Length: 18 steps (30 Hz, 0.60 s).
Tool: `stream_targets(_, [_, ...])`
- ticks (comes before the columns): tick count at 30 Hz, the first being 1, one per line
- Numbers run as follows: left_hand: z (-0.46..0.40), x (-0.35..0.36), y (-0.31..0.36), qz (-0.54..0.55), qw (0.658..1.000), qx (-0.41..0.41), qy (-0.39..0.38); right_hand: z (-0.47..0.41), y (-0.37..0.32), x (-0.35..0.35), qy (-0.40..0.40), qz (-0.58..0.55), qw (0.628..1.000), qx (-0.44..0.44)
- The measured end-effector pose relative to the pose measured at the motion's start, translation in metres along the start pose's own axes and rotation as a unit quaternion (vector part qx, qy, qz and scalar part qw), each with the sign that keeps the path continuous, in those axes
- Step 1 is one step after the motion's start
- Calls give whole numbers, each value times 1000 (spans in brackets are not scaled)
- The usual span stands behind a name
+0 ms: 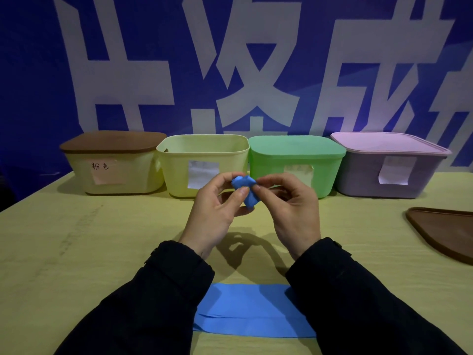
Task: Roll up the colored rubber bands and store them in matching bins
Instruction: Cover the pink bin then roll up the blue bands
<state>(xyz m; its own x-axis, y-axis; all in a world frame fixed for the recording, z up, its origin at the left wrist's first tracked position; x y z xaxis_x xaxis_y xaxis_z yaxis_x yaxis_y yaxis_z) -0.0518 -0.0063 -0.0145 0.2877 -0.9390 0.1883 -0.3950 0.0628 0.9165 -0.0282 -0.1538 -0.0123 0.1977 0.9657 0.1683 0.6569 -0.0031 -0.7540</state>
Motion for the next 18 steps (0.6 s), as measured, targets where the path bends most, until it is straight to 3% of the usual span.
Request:
stream_targets(5, [-1,-2,-1,-1,999,26,-29,-3,3,0,-5,-33,997,74])
stream_targets(10, [-1,-3,3,63,995,-4,-73,0,13,2,-70,-112,959,250])
stream_targets(14, [-4,-5,3,124,990,-31,-65,-1,7,2,-59,-114,971,203])
stream_targets(18, [-4,-5,-1,8,1000,21,-9,-5,4,0,-35,-120,978,164])
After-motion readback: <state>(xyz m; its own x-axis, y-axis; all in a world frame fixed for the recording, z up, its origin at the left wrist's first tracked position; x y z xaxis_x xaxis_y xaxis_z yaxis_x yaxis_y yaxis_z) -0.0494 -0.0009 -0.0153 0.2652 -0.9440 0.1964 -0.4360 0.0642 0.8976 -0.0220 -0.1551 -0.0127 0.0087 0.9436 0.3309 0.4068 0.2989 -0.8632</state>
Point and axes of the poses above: each hand's wrist, its own z-axis away from the middle knuckle, its own x-axis out of the palm, y = z × x, the point moved 3 cm from there along -z, towards the middle knuckle, and after that the axes turned 14 degrees about y, right-handed, at the moved point
